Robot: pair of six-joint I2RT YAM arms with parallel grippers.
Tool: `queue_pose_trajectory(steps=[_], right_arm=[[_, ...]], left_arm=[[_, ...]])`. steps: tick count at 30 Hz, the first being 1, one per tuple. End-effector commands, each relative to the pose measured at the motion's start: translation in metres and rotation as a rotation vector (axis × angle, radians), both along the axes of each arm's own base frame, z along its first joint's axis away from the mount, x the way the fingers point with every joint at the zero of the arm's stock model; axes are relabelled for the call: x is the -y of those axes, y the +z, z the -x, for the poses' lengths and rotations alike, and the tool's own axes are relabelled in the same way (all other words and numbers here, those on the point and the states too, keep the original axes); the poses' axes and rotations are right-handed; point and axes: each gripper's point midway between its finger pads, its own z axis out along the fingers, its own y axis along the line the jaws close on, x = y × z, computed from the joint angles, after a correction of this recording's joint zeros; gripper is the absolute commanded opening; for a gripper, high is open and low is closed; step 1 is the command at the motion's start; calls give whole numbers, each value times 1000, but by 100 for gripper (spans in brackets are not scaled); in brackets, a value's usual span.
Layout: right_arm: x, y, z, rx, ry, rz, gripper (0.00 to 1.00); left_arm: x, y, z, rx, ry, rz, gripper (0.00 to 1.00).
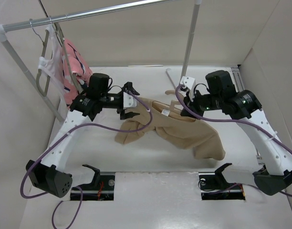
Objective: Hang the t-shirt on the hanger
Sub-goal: Place tshirt on hanger
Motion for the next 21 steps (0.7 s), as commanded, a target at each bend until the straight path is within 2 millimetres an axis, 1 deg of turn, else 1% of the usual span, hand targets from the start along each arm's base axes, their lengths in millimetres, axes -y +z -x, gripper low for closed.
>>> queue_pose_trajectory(steps=[1, 2, 3, 4, 6, 7, 8, 9, 10, 11, 12, 13, 14, 15, 17, 18, 20, 21], right_arm=[[-33, 45, 1, 125, 111, -141, 0], [-35, 46, 0, 138, 113, -140, 0], [-42, 42, 3, 123, 135, -133, 0], [-46, 37, 2, 114, 138, -122, 0], [-52, 35, 2, 112, 157, -122, 0], [-57, 36, 4, 105, 166, -126, 0], [-56, 36, 3, 109, 156, -120, 0], [-57, 40, 2, 129, 155, -124, 0], [-58, 44, 2, 136, 155, -129, 0], [-58, 46, 0, 144, 155, -134, 0], [-58, 45, -1, 147, 148, -129, 0], [-59, 51, -3, 165, 148, -141, 0], [-60, 48, -4, 158, 148, -136, 0], [-60, 48, -4, 158, 148, -136, 0], [-61, 50, -5, 165, 148, -141, 0], [-62, 47, -7, 158, 148, -136, 0], [-62, 47, -7, 158, 148, -136, 0], [-61, 46, -9, 162, 137, -129, 10]], left_arm=[[11, 13, 8, 34, -36, 43, 80], [13, 15, 7, 39, -28, 44, 80], [17, 12, 6, 29, -26, 40, 80], [19, 15, 3, 50, -23, 41, 80], [20, 7, -1, 44, 2, 20, 80], [19, 7, -3, 47, 11, 15, 77], [19, 7, -3, 47, 11, 15, 72], [18, 0, -1, 39, 5, 0, 62], [17, -2, 0, 39, -1, -9, 49], [15, -6, 3, 39, -13, -28, 28], [14, -8, 4, 43, -20, -36, 18], [14, -10, 5, 44, -25, -43, 8], [13, -15, 7, 35, -29, -53, 2], [13, -16, 9, 35, -44, -55, 0], [13, -18, 13, 35, -66, -59, 0], [12, -19, 15, 27, -66, -63, 0], [14, -18, 18, 21, -83, -49, 0], [14, -18, 18, 12, -79, -47, 0]])
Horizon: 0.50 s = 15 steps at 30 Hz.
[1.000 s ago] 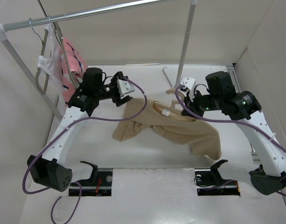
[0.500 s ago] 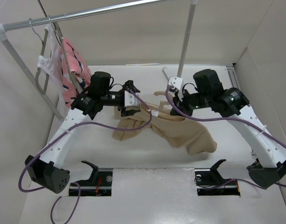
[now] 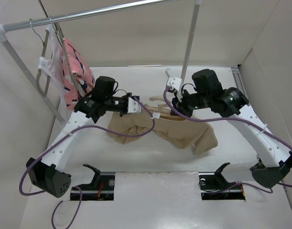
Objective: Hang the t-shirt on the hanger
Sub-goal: Place tshirt on hanger
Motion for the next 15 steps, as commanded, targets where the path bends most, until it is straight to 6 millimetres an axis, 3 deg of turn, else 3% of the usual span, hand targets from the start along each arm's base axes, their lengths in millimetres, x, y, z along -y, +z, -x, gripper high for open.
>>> queue_pose_trajectory(steps=[1, 3, 7, 13, 15], right_arm=[[-13, 41, -6, 103, 16, -108, 23], [-1, 39, -7, 116, -34, -72, 52], [36, 43, -16, 197, -165, -25, 87], [74, 11, -9, 190, -236, 64, 93], [79, -12, -7, 164, -234, 103, 94]], left_arm=[[2, 3, 8, -6, -36, 16, 0], [3, 6, 8, -18, -33, 31, 0], [6, 10, 8, -53, -42, 57, 0], [7, 12, 11, -79, -52, 78, 0], [8, 9, 10, -96, -48, 75, 0]])
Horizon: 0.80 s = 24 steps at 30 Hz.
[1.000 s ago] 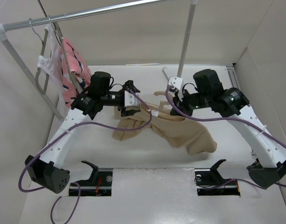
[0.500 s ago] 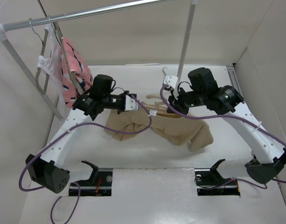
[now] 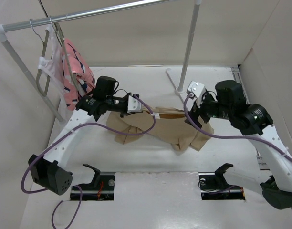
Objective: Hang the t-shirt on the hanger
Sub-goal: Place tshirt on hanger
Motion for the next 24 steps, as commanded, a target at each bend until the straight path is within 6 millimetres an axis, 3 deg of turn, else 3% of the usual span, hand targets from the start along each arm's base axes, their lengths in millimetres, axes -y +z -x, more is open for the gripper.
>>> queue_pose_trajectory(steps=[1, 6, 11, 12, 13, 15, 16, 18, 20, 23, 24], right_arm=[[10, -33, -5, -29, -13, 77, 94], [7, -70, -25, -61, -20, 96, 94], [1, -79, -51, -38, -12, 53, 83], [1, -79, -60, -25, -17, 34, 76], [0, -83, -62, -35, -14, 27, 49], [-4, -83, -60, -44, 25, -4, 23], [-3, -83, -60, -58, 18, -23, 0], [-5, -73, -53, -55, 40, -66, 0], [-7, -45, -50, -30, 24, -121, 0], [-6, -6, -43, -17, 10, -151, 0], [-4, 2, -44, -25, -12, -150, 0]], left_arm=[[4, 19, 3, 2, -27, 63, 0], [5, 23, 5, -10, -29, 74, 0], [6, 26, 6, -19, -41, 97, 0], [6, 26, 7, -36, -34, 99, 0], [7, 28, 7, -39, -37, 109, 0], [4, 31, 7, -44, -23, 114, 0], [5, 32, 6, -46, -19, 119, 0], [3, 29, 2, -56, 18, 118, 0], [2, 24, -4, -69, 70, 121, 0], [0, 31, -30, -58, 209, 153, 65], [1, 38, -37, -36, 233, 172, 100]])
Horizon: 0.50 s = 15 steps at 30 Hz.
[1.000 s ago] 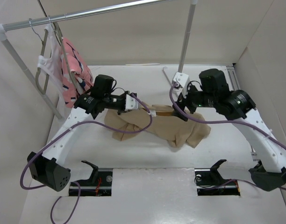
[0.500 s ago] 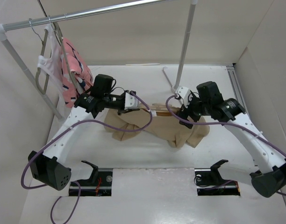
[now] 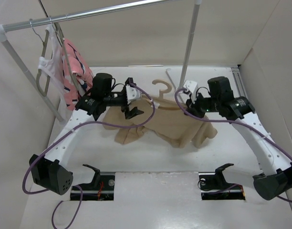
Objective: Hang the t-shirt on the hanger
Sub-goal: Place tshirt on hanger
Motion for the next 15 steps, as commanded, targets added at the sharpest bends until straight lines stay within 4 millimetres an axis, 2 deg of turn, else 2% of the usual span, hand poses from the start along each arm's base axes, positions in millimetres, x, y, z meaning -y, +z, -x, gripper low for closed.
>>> queue_pose_trajectory(steps=[1, 2, 3, 4, 5, 6, 7, 9, 10, 11, 13, 15], right_arm=[[1, 84, -17, 143, -94, -115, 0], [5, 85, -15, 112, -121, -100, 0], [6, 98, -21, 121, -149, -103, 0], [12, 101, -27, 126, -195, -82, 0], [16, 102, -29, 119, -216, -60, 0], [16, 113, -37, 132, -244, -64, 0], [18, 118, -41, 135, -266, -61, 0], [19, 129, -51, 164, -289, -59, 0], [18, 140, -59, 181, -305, -74, 0], [16, 149, -63, 202, -306, -87, 0], [13, 171, -76, 241, -340, -127, 0], [15, 186, -87, 282, -377, -141, 0]], left_arm=[[0, 26, -15, 0, 135, 84, 100], [-2, 32, -18, 12, 157, 98, 100], [-2, 35, -22, 17, 179, 108, 100], [-5, 48, -29, 64, 220, 132, 100], [-7, 51, -32, 73, 246, 146, 100], [-9, 50, -33, 57, 280, 167, 100], [-12, 70, -34, 122, 303, 219, 100], [-21, 81, -37, 172, 366, 260, 100], [-24, 75, -36, 174, 383, 269, 100], [-31, 91, -35, 239, 413, 306, 100], [-38, 92, -35, 252, 458, 334, 100], [-50, 102, -40, 297, 534, 356, 100]])
